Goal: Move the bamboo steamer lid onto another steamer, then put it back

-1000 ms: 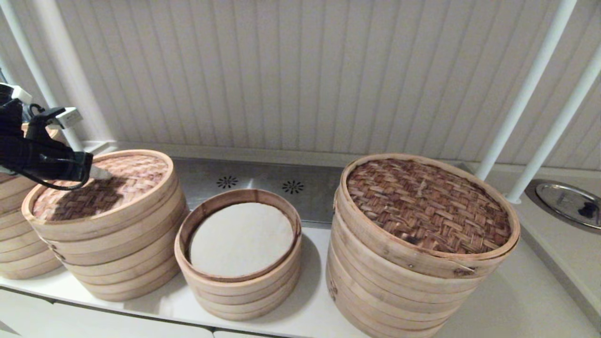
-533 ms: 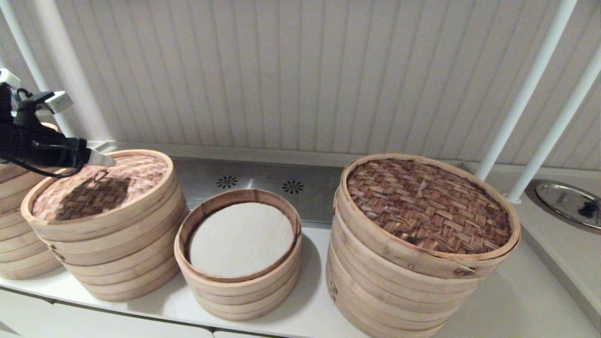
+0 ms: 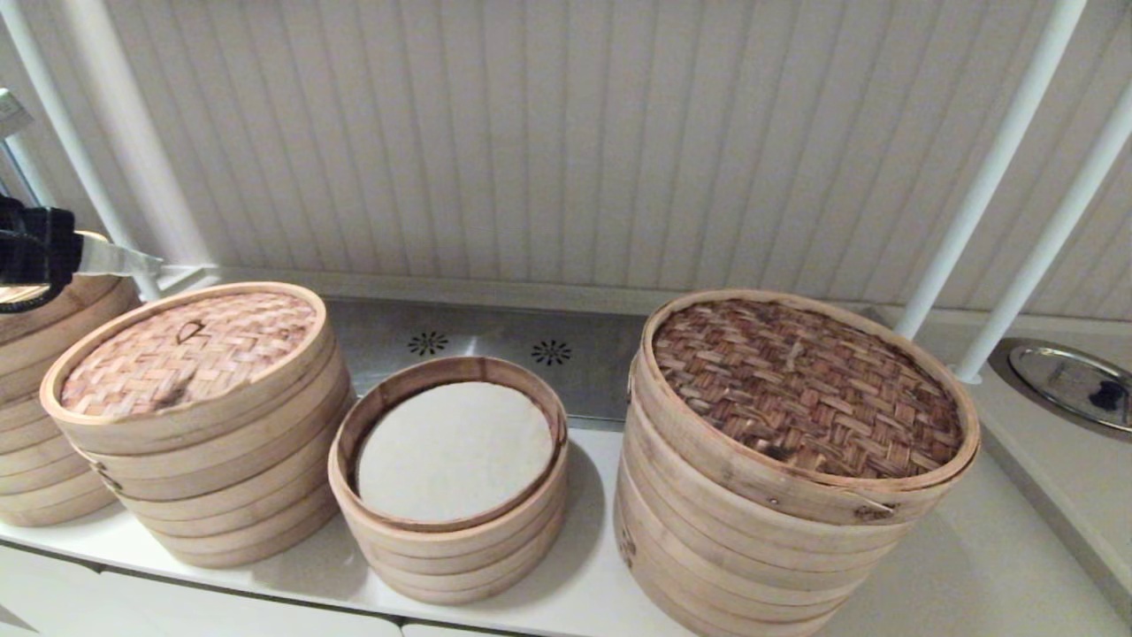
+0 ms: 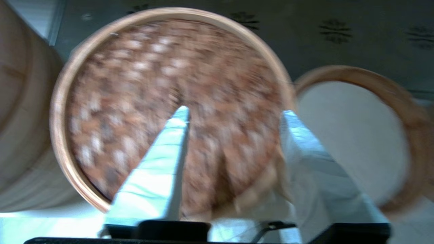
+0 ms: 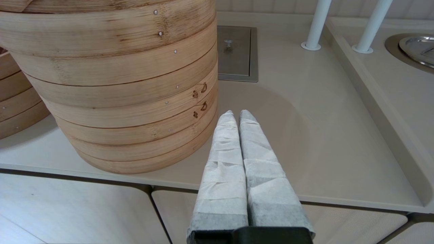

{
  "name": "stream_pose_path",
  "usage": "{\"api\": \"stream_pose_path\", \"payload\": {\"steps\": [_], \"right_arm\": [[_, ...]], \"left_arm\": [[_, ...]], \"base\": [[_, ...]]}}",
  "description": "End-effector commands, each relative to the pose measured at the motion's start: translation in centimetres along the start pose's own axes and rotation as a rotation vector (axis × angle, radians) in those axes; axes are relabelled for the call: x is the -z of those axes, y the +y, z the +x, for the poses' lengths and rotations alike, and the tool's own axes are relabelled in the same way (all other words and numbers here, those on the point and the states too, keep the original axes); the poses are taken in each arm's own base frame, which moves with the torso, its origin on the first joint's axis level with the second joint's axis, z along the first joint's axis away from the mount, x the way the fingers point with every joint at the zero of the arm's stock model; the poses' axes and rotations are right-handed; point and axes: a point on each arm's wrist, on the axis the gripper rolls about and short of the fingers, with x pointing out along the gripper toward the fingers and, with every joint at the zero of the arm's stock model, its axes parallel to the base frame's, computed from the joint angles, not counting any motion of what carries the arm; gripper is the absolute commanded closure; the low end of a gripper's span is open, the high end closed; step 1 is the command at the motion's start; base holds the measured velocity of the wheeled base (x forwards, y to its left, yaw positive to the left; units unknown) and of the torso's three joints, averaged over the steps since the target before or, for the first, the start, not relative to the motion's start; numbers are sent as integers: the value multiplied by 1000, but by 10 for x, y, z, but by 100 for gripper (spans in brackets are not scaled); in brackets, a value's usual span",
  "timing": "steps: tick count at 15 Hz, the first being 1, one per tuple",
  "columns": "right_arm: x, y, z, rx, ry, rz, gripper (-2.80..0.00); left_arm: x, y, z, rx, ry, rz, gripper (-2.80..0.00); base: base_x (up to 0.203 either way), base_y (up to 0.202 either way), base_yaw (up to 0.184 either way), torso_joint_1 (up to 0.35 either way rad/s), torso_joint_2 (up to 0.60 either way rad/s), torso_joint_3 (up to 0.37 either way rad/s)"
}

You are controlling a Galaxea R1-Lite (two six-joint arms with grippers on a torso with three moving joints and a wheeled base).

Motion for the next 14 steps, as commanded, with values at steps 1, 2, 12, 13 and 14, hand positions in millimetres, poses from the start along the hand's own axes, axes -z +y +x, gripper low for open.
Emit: {"api": "stream_pose_path", "payload": {"steps": [1,2,12,13,14], "right_arm": [[0,0,0,0,1,0,0],[0,0,0,0,3,0,0],[0,0,0,0,2,0,0],[0,0,0,0,1,0,0],[0,0,0,0,1,0,0]], "left_arm": [[8,-26,-51,33,-83,36,0],[17,-34,-62,77,-81,33,0],[188,-128,-171,520,-18,147,0],[207,-132,-177,578,-13,171,0],[220,-132,-184,643,-9,187,0]], "base": [[0,0,0,0,0,0],[0,0,0,0,0,0],[0,0,0,0,0,0],[0,0,0,0,0,0],[0,0,0,0,0,0]]}}
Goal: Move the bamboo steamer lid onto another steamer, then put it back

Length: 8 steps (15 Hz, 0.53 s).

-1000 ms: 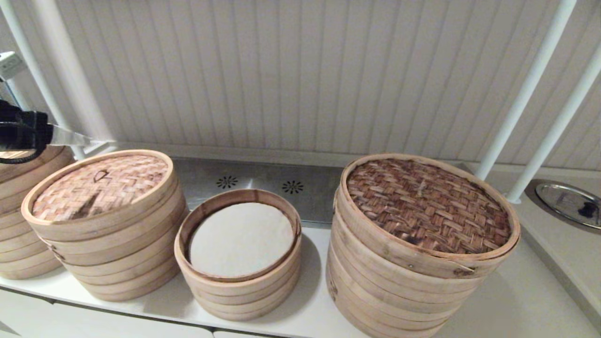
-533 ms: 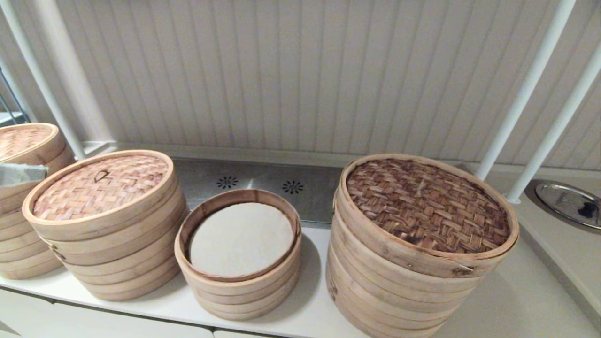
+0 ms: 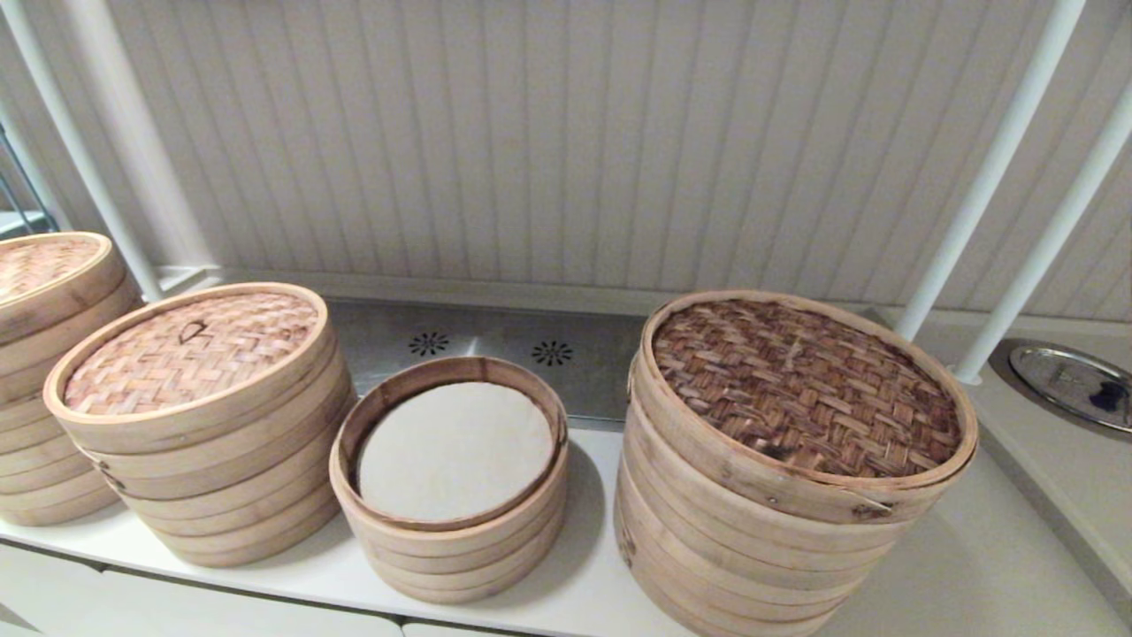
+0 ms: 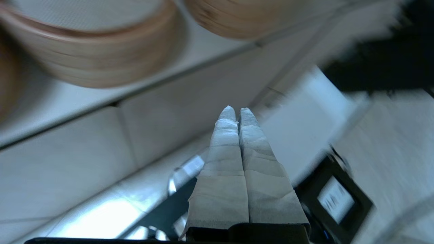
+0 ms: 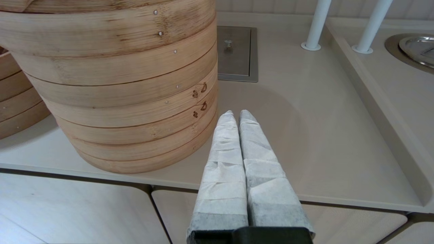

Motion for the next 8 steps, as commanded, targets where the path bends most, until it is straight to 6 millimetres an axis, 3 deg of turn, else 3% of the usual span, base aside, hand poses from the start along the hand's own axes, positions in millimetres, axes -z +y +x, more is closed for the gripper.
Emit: {"api": "stream_pose_path", "payload": {"steps": [1,3,6,8], "right_arm": [[0,0,0,0,1,0,0],[0,0,0,0,1,0,0],[0,0,0,0,1,0,0],[0,0,0,0,1,0,0]], "left_arm": [[33,-19,-14,86,-26,82,0],[59,-15,-31,139,0,121,0],[77,7,-30,-201,-55,-121,0],[77,6,-26,-309,-116,-189,0]], "base": [[0,0,0,0,0,0],[0,0,0,0,0,0],[0,0,0,0,0,0],[0,0,0,0,0,0]]}}
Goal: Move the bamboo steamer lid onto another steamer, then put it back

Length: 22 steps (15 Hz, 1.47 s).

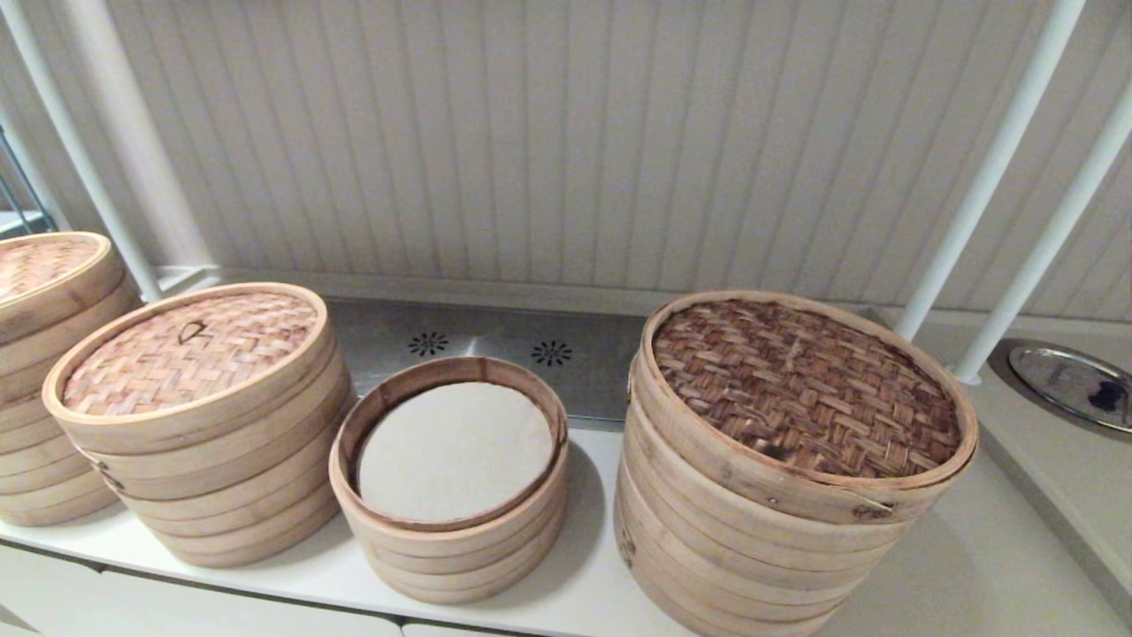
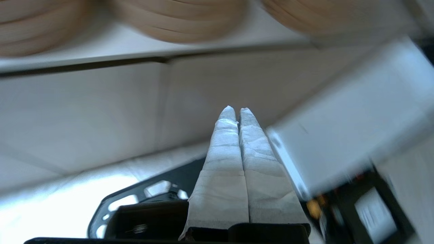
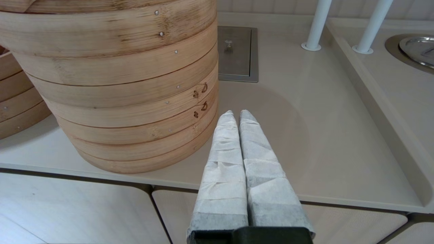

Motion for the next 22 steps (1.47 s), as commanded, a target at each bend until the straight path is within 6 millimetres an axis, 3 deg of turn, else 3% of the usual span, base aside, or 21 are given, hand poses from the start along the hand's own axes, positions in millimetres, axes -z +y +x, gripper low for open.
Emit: {"api": "stream_pose_path", "payload": {"steps": [1,4,8,11,22], "right_arm": [[0,0,0,0,2,0,0],[0,0,0,0,3,0,0],[0,0,0,0,1,0,0],[0,0,0,0,3,0,0],[0,0,0,0,1,2,0]], "left_arm": [[8,-4,2,-112,-36,-44,0],[30,-6,25,-238,-21,-42,0],[70,17,63,-474,-259,90,0],[72,23,70,-593,-446,167,0],[77,26,79,-507,-460,213,0]], "base": [[0,0,0,0,0,0],[0,0,0,0,0,0],[0,0,0,0,0,0],[0,0,0,0,0,0],[0,0,0,0,0,0]]}}
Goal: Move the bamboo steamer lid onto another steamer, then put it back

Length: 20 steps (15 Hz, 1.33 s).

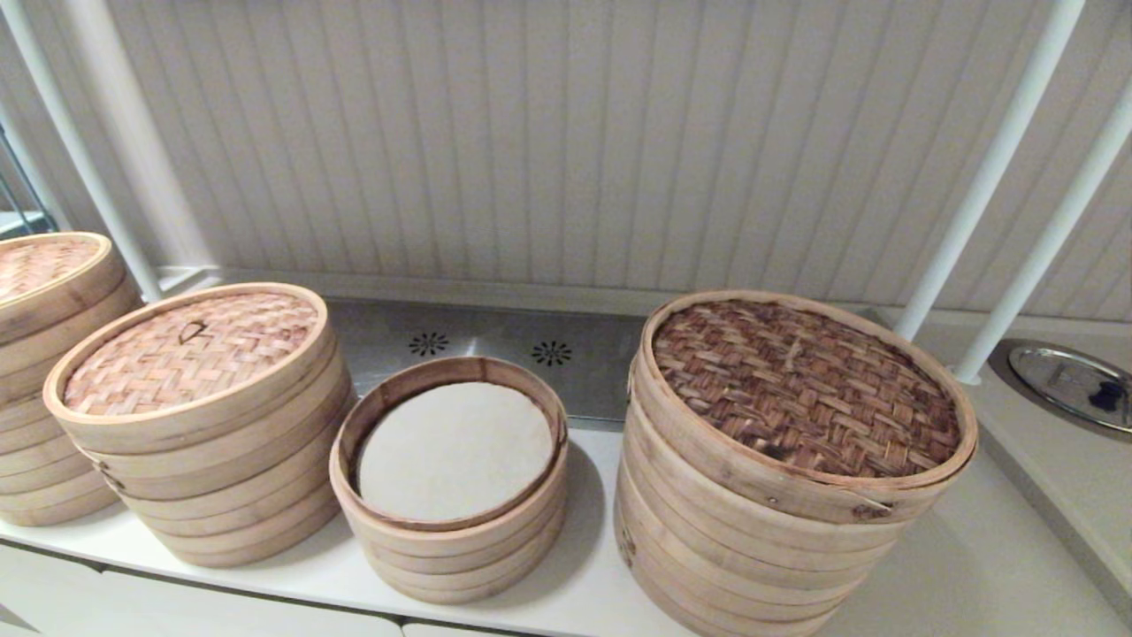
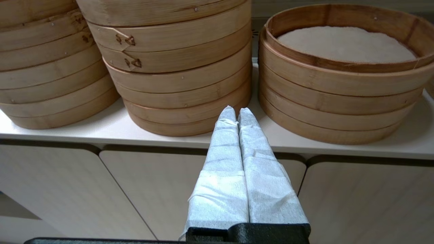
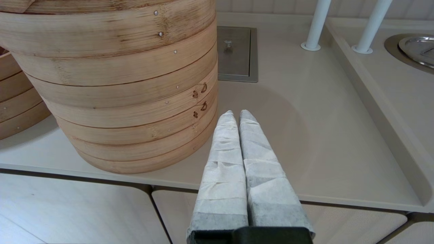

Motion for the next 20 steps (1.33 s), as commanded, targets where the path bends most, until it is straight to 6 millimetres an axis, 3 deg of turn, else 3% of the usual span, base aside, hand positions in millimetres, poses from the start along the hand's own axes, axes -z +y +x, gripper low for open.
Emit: {"api": "stream_pose_path", "payload": {"steps": [1,20], "right_arm": [[0,0,0,0,1,0,0],[0,0,0,0,1,0,0]], "left_arm": [[0,0,0,-7,3,-45,0],[-1,1,0,-18,-15,-85,0]], "base": [[0,0,0,0,0,0],[0,0,0,0,0,0]]}}
